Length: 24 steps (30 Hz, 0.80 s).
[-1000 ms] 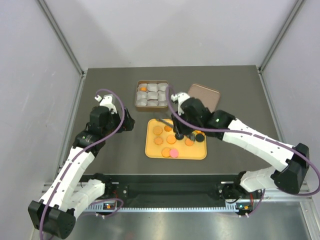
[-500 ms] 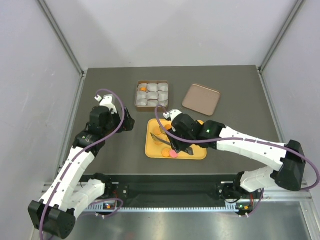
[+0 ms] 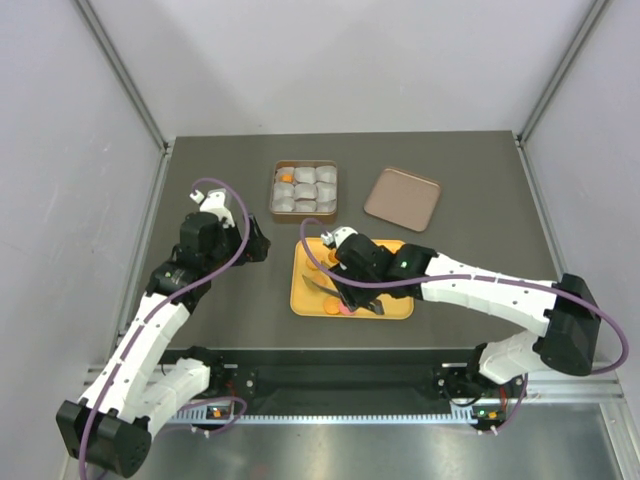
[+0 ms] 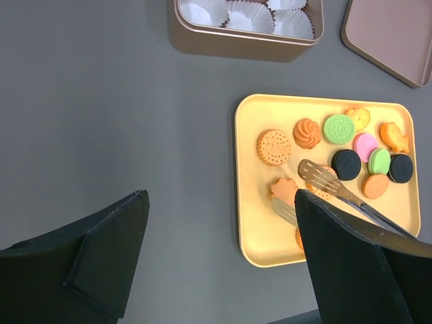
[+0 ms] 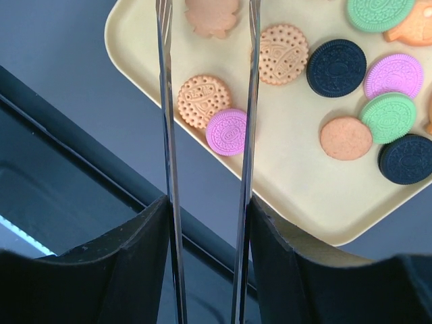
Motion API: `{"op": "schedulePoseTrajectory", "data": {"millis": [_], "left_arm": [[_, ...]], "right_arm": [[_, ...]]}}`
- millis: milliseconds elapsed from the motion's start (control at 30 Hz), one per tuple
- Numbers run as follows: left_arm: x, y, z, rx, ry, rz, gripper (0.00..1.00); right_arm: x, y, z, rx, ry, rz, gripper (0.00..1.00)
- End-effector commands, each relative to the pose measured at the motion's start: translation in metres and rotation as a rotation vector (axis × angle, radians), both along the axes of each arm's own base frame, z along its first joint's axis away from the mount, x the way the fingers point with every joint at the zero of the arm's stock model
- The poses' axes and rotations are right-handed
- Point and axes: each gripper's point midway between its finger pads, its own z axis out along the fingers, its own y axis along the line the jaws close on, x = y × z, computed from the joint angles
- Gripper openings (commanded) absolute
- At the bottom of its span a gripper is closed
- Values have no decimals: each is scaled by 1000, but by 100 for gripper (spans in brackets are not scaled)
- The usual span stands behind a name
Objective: Pack the cookies
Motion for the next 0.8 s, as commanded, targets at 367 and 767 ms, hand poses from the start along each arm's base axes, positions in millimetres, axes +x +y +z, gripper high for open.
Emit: {"op": "schedulePoseTrajectory", "data": {"millis": [367, 767], "left_arm": [[4, -2, 4, -2, -15, -12, 94], [3, -2, 4, -2, -15, -13, 94]], "right_arm": [[2, 13, -10, -6, -15, 8, 48], [2, 14, 8, 20, -30, 15, 33]]}}
